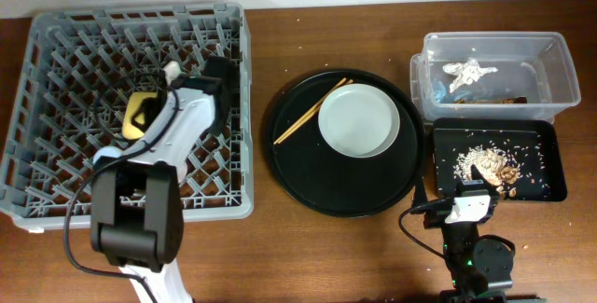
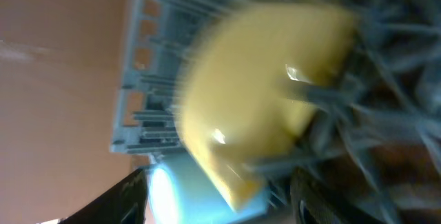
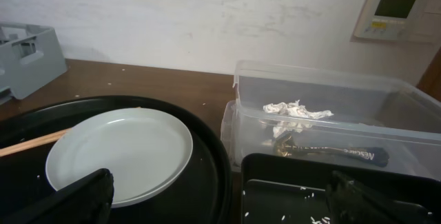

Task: Sort waste into correct bins and load items into the dishwasher rack
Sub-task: 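Grasp the white plate edge with the left gripper and lift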

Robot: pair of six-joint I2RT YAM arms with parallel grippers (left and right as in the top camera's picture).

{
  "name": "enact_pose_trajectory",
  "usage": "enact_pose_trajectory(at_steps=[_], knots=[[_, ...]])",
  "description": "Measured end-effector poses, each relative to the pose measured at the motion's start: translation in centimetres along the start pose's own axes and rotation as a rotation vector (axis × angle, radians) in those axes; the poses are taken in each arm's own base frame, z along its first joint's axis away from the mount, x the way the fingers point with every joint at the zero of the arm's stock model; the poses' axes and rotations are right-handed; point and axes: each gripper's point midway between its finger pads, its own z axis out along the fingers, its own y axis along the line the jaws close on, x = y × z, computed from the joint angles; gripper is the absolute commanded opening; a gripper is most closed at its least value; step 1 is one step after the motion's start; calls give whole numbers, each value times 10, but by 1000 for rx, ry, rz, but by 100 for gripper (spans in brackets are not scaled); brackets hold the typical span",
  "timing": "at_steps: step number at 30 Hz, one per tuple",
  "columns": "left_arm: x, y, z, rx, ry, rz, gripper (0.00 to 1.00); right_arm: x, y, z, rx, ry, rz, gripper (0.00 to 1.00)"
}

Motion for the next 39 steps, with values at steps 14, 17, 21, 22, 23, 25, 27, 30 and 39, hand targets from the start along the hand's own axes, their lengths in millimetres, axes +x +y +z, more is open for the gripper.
enact_pose_trajectory(at_steps=[14,17,21,22,23,25,27,30,39], knots=[[-54,-170,-260,1250,-426,393,57,0,0,0,0,0,0,98],[-29,-234,-252,1303,-295,398,48,0,0,0,0,1,0,98],[2,-284,-229,1359,-35,317,33,0,0,0,0,0,0,98],[6,-290,-226,1360,-4,309,24,0,0,0,0,0,0,98],[8,-292,-226,1364,19,293,15,0,0,0,0,1,0,98],[9,-292,-227,1371,35,278,0,0,0,0,0,0,0,98],[9,-293,-230,1385,47,267,0,0,0,0,0,0,0,98],[18,-287,-226,1366,97,284,0,0,0,0,0,0,0,98],[-82,-4,-205,1141,-202,-169,0,0,0,0,0,0,0,99]])
